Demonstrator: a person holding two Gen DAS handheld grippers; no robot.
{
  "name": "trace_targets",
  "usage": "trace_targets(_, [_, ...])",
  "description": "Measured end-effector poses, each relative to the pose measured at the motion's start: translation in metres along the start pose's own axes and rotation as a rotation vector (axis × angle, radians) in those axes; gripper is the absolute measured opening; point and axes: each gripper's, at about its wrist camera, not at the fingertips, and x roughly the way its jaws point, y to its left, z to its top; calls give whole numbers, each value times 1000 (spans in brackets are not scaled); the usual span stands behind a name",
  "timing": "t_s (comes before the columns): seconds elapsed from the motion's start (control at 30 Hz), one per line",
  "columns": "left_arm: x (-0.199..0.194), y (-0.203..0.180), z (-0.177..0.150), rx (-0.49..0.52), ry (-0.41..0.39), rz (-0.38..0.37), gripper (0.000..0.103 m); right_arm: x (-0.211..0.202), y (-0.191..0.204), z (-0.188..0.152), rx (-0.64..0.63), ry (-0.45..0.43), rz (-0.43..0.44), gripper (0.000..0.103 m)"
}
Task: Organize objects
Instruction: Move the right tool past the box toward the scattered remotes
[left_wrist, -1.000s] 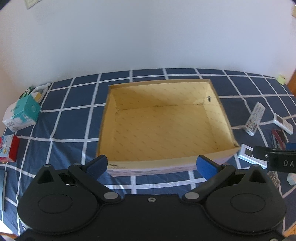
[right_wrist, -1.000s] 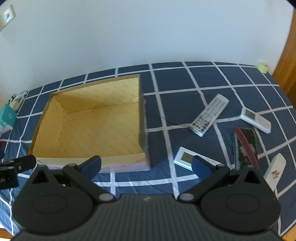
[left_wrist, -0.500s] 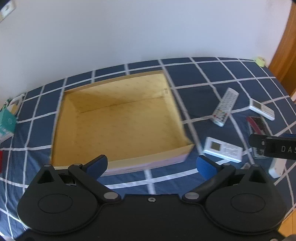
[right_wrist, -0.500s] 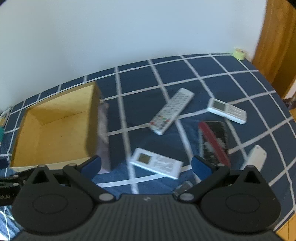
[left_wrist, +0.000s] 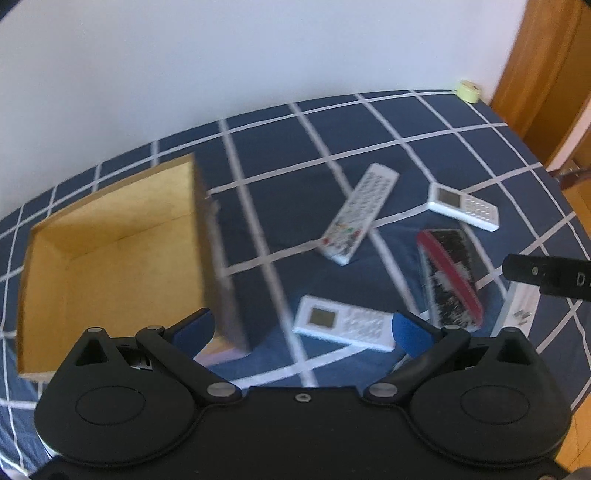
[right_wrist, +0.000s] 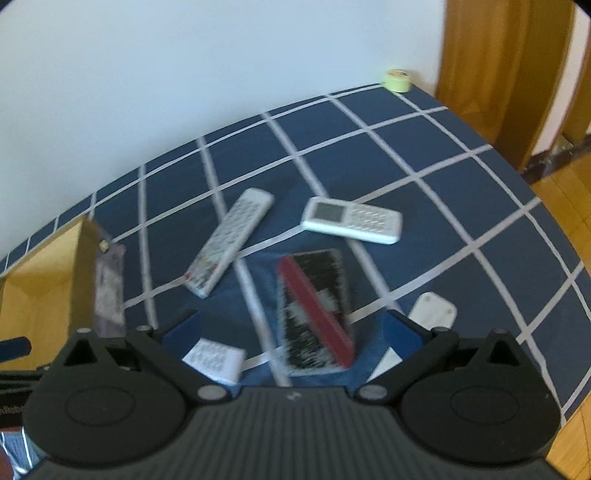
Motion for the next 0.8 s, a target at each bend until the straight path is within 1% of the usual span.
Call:
trace_targets(0.17, [16,-38,19,48,6,-10,103,14,-36,21,61,12,-16,103])
trace_targets(0.33, [35,-67,38,91,28,-32,103,27,-61,39,117,31,-22,103])
trace_targets(0.57, [70,-103,69,173,65,-40,103,55,-84,66,183,63,-15,103])
trace_targets(0.8, [114,-132,103,235,118,-62,103,96,-100,97,246,118,-13,103])
